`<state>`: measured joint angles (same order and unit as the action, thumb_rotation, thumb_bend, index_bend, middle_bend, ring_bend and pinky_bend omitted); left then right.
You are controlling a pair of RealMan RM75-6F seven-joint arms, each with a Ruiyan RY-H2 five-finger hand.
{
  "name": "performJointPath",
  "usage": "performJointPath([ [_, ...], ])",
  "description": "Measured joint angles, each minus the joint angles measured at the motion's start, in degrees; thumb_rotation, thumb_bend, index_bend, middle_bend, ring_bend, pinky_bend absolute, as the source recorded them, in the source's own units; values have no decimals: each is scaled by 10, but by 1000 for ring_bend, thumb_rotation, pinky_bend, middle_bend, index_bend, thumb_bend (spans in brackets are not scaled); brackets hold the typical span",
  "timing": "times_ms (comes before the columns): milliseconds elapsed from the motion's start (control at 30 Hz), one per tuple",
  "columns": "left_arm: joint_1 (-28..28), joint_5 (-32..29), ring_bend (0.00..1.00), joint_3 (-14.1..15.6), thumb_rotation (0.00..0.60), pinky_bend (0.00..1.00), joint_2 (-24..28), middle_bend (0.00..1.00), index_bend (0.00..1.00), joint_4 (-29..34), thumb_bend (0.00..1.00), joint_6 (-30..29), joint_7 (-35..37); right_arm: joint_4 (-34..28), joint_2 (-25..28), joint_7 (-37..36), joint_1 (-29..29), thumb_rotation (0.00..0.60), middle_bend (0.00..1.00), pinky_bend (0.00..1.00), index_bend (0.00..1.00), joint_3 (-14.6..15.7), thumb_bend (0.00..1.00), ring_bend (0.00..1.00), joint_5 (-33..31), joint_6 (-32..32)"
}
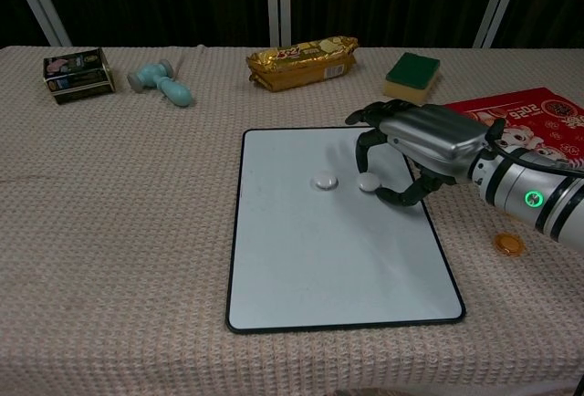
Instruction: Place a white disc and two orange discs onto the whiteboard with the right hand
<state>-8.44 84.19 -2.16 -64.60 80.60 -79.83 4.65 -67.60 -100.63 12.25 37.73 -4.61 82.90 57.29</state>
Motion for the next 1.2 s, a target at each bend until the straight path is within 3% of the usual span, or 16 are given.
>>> performJointPath([
  [767, 1, -1, 0, 0, 600, 102, 2, 43, 106, -4, 127, 1, 7, 19, -27, 12, 21, 600, 57, 0, 530, -11, 375, 0, -14, -22],
  [1200, 0, -1, 0, 0, 600, 102, 2, 42, 107, -3, 127, 1, 4, 12, -19, 16, 24, 600, 49, 0, 352, -9, 347, 0, -17, -28],
])
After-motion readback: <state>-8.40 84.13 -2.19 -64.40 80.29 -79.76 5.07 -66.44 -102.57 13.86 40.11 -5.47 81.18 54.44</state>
